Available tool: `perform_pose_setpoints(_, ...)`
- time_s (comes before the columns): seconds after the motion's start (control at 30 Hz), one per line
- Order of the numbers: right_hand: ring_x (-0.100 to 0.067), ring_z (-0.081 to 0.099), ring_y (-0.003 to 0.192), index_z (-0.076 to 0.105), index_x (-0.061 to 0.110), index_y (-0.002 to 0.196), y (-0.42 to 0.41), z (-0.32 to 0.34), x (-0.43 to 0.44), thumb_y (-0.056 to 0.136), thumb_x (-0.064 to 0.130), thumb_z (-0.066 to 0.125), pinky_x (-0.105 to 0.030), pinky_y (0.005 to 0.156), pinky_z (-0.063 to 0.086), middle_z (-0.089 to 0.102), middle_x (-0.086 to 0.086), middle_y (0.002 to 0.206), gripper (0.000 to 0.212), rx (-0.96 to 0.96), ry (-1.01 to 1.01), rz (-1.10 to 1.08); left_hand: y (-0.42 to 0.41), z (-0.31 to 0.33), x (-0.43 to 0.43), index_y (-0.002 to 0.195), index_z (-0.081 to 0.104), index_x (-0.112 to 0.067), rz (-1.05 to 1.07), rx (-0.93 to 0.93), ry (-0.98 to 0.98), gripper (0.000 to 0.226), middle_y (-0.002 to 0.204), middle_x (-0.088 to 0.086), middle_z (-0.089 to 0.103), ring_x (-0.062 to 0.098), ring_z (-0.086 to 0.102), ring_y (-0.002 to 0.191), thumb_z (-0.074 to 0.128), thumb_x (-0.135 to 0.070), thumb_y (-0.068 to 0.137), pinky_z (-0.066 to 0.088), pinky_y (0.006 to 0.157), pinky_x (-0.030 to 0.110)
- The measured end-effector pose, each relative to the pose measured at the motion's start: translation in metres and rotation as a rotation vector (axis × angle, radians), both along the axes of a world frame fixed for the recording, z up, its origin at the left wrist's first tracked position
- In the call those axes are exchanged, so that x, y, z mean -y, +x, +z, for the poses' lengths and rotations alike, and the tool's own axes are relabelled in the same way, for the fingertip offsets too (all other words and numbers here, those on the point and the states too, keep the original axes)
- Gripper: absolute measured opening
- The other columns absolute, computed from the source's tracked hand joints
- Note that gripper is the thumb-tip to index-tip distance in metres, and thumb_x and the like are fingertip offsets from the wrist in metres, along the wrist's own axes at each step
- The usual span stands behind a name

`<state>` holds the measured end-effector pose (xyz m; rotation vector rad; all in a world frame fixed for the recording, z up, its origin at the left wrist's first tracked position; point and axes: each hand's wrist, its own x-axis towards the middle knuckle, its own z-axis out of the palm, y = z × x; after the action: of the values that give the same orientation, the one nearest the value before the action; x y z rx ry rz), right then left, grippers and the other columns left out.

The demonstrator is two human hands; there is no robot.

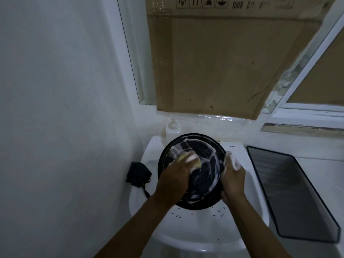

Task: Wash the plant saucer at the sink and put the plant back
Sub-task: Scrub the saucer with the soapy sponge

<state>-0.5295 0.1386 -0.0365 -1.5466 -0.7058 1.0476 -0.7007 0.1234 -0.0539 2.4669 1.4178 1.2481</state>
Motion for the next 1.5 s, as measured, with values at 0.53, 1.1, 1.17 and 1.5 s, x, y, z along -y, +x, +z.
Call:
perform_pose_setpoints(0.53, -0.034, 0.070, 0.078, 0.064, 0.017, 0.082, 0.015, -0.005, -0.001, 0.092, 0.062, 0.050, -0.045, 0.073, 0.058, 0.067, -0.027, 0.085, 0.048, 0.015, -0.019, -0.066, 0.009, -0.026, 0.018, 0.127, 0.058, -0.002, 0.093, 0.159, -0.075, 0.034, 0.133, 0.016, 0.060, 0.028, 0.059, 0.122, 0.061, -0.008, 0.094, 0.051, 0.100, 0.032)
perform_pose_setpoints(1.1, -0.027, 0.071, 0.077, 0.067, 0.007, 0.087, 0.018, -0.011, 0.002, 0.094, 0.052, 0.050, -0.040, 0.067, 0.057, 0.073, -0.017, 0.084, 0.049, -0.101, -0.074, 0.132, 0.004, 0.031, -0.011, 0.152, 0.025, -0.037, -0.225, -0.084, -0.323, 0.065, 0.161, -0.003, 0.020, 0.016, 0.023, 0.146, 0.049, -0.050, 0.093, 0.028, 0.115, 0.045)
perform_pose_setpoints(1.17, -0.030, 0.073, 0.081, 0.069, 0.008, 0.092, 0.021, -0.012, 0.002, 0.095, 0.052, 0.051, -0.037, 0.067, 0.057, 0.073, -0.018, 0.087, 0.048, -0.137, -0.141, 0.113, -0.009, 0.031, -0.013, 0.148, 0.037, -0.029, -0.164, 0.036, -0.345, 0.055, 0.150, -0.005, 0.039, 0.011, 0.033, 0.140, 0.049, -0.047, 0.097, 0.034, 0.112, 0.044)
perform_pose_setpoints(1.5, -0.026, 0.072, 0.091, 0.069, 0.019, 0.111, 0.029, 0.007, -0.005, 0.098, 0.057, 0.041, -0.041, 0.086, 0.057, 0.075, -0.009, 0.104, 0.049, -0.112, -0.266, 0.258, -0.039, 0.000, -0.009, 0.129, 0.061, -0.033, 0.008, 1.122, -0.995, 0.058, 0.131, -0.004, 0.064, 0.019, 0.062, 0.119, 0.080, -0.048, 0.076, 0.052, 0.098, 0.045)
